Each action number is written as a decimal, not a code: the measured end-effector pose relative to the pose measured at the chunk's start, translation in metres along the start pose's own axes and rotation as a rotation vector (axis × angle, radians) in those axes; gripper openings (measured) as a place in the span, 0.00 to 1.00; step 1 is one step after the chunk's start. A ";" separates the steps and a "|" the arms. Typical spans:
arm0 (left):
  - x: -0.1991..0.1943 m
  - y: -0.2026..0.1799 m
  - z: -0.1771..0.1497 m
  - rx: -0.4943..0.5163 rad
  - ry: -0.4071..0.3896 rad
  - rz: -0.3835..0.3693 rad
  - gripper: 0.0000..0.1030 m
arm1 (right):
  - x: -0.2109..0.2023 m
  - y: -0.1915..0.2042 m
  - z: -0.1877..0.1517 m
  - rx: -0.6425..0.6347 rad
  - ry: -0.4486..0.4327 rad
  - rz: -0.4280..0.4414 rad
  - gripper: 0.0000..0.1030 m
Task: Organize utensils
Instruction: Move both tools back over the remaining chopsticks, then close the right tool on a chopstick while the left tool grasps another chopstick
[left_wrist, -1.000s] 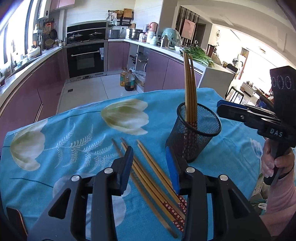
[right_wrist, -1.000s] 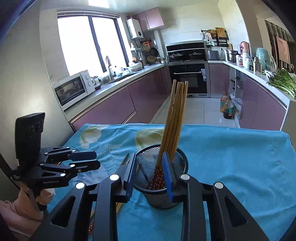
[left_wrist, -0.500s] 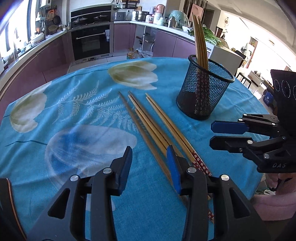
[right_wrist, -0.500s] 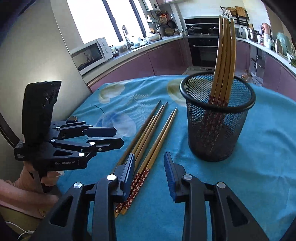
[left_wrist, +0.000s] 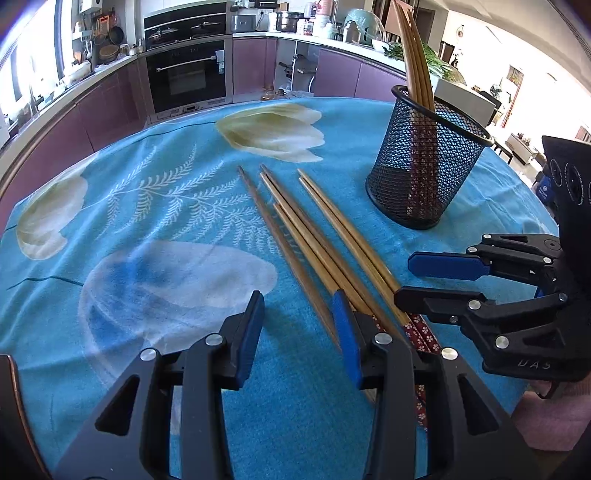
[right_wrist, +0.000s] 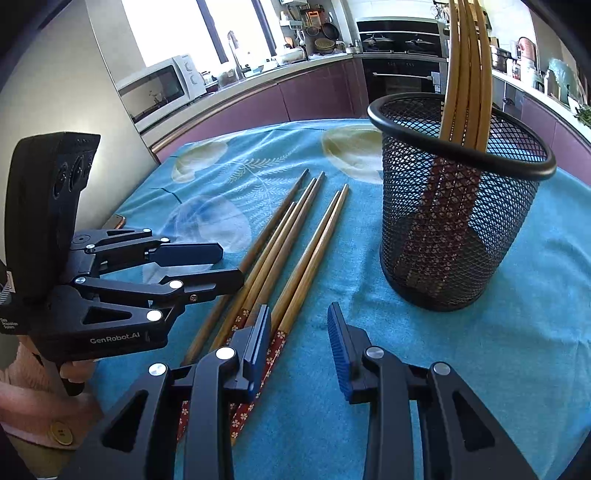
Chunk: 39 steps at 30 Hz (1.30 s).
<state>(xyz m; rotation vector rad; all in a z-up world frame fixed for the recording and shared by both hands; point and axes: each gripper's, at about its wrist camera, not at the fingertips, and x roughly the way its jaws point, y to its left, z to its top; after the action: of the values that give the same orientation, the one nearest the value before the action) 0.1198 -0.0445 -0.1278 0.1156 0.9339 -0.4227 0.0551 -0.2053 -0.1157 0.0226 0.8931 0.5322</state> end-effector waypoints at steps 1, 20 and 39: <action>0.001 0.000 0.000 0.001 0.001 -0.001 0.36 | 0.001 0.000 0.000 -0.005 -0.002 -0.012 0.30; 0.003 0.003 0.002 0.016 0.010 0.024 0.32 | 0.008 -0.001 0.007 -0.036 0.008 -0.108 0.29; 0.011 0.014 0.018 -0.077 -0.016 0.061 0.08 | 0.013 -0.009 0.019 0.038 -0.030 -0.104 0.05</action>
<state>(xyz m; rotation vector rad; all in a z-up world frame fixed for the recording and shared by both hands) 0.1451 -0.0397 -0.1274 0.0705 0.9278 -0.3302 0.0802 -0.2035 -0.1153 0.0187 0.8702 0.4171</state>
